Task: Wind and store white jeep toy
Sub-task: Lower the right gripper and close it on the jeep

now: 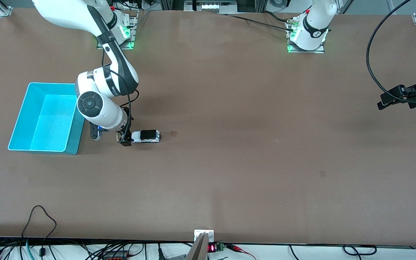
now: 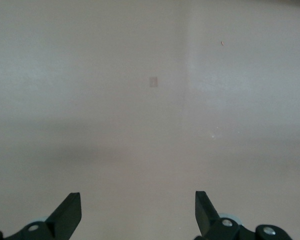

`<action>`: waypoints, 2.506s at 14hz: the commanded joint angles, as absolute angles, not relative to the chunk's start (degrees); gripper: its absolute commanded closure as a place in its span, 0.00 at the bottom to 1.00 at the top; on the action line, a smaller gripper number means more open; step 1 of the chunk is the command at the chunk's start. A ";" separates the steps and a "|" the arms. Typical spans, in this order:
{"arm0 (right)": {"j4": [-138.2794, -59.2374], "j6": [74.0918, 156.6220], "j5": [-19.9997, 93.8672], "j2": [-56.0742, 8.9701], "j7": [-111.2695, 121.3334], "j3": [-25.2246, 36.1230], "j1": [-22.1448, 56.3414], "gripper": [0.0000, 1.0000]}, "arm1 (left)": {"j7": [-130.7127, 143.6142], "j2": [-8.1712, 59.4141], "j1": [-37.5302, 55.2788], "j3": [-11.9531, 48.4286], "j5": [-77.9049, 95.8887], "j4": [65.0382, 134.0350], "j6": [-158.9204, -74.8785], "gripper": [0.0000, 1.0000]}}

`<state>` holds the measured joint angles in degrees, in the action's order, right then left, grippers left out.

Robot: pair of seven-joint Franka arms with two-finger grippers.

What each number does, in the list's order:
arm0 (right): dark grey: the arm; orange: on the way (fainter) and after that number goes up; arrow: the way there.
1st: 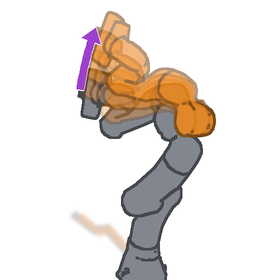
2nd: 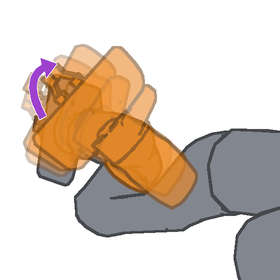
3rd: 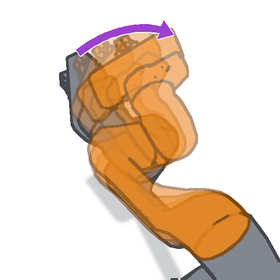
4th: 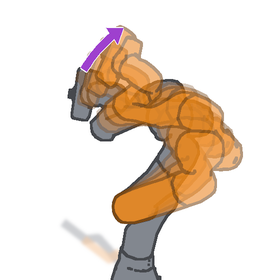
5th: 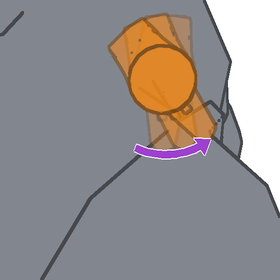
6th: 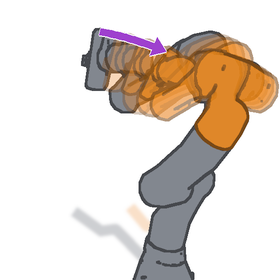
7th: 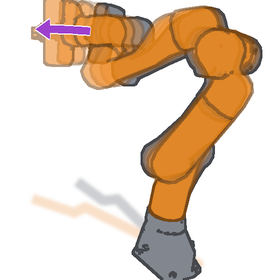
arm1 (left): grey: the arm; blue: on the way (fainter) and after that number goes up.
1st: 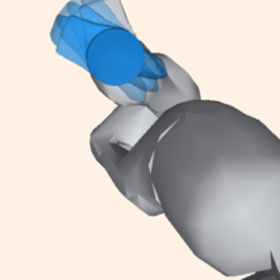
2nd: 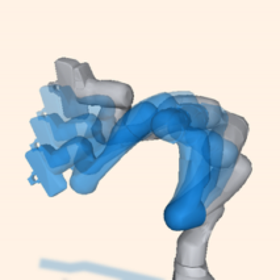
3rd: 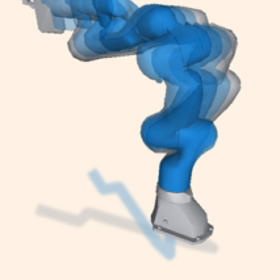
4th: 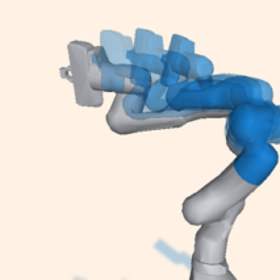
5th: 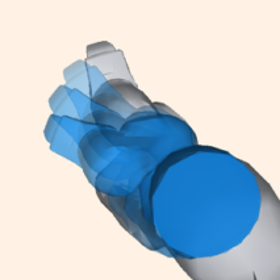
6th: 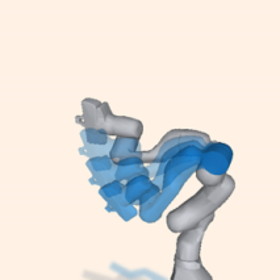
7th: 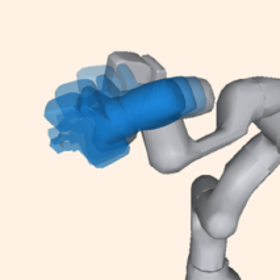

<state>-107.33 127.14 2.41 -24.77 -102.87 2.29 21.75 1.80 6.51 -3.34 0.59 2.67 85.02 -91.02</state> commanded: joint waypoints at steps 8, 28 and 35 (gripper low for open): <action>-106.08 132.10 3.60 -28.04 -103.89 2.11 24.17 0.00 | 1.58 5.54 -3.16 0.70 2.81 85.52 -90.18 0.00; -106.00 137.46 3.60 -33.75 -103.54 0.88 24.17 0.00 | 1.58 5.71 -3.96 0.53 2.90 85.61 -91.05 0.00; -105.91 137.46 3.52 -33.75 -97.39 0.18 24.00 0.90 | 1.58 5.71 -3.87 0.53 2.90 85.61 -91.05 0.00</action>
